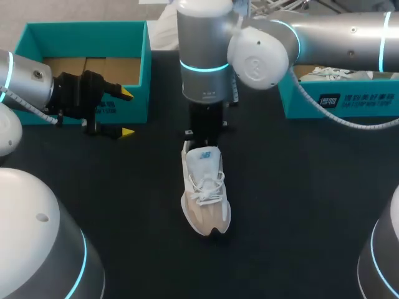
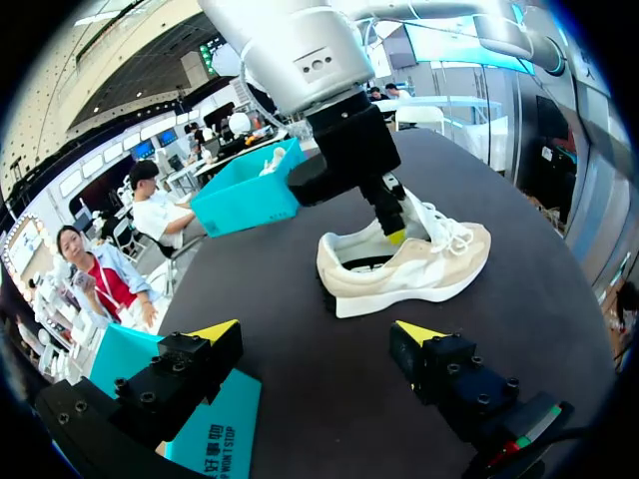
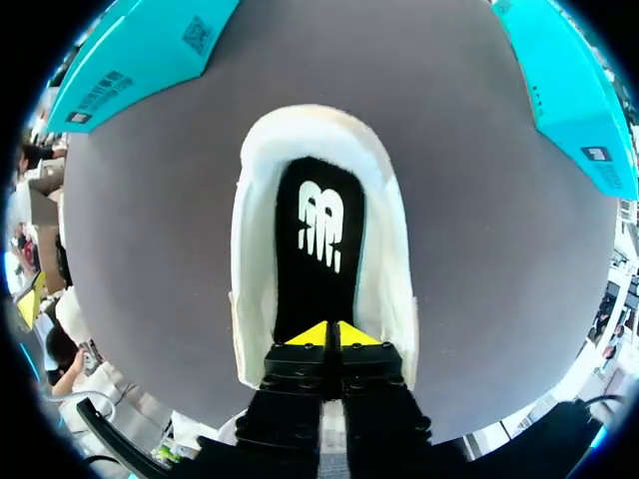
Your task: Take the shoe out of the shoebox, open the shoe tongue, remove and reinsert the insole, then place the shoe into the shoebox
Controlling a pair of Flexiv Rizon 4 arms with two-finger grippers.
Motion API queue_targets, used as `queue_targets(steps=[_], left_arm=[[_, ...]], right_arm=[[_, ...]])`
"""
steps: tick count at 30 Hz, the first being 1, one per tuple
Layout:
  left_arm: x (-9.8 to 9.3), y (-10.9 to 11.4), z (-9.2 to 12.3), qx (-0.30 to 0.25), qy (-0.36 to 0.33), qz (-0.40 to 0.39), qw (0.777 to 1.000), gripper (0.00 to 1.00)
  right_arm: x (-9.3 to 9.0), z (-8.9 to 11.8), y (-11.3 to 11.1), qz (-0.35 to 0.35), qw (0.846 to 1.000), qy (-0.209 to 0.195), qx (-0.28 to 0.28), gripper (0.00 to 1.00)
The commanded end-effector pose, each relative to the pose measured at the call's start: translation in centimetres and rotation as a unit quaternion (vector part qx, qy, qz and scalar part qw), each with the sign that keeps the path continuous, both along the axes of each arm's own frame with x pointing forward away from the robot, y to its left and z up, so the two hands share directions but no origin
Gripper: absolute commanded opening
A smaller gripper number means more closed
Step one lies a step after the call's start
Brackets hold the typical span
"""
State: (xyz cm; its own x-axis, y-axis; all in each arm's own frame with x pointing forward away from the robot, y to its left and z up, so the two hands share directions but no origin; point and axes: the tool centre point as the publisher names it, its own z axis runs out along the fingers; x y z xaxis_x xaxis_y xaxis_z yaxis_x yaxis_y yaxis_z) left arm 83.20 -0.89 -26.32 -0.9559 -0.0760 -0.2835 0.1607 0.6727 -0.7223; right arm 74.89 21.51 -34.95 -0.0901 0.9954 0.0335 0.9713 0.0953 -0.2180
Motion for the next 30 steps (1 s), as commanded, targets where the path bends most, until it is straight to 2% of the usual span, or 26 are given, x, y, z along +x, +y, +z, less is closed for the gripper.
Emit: queue_targets(steps=[1,23,30], left_arm=[[-0.1,0.0,0.0,0.002,0.000,0.000,1.000,1.00],[-0.1,0.0,0.0,0.002,0.000,0.000,1.000,1.00],[-0.1,0.0,0.0,0.002,0.000,0.000,1.000,1.00]], right_arm=[[0.4,-1.2,0.2,-0.003,1.000,0.008,0.002,1.00],[0.6,-0.3,0.8,0.004,1.000,-0.001,0.004,1.00],[1.3,2.1,0.7,-0.002,0.999,-0.037,-0.005,1.00]])
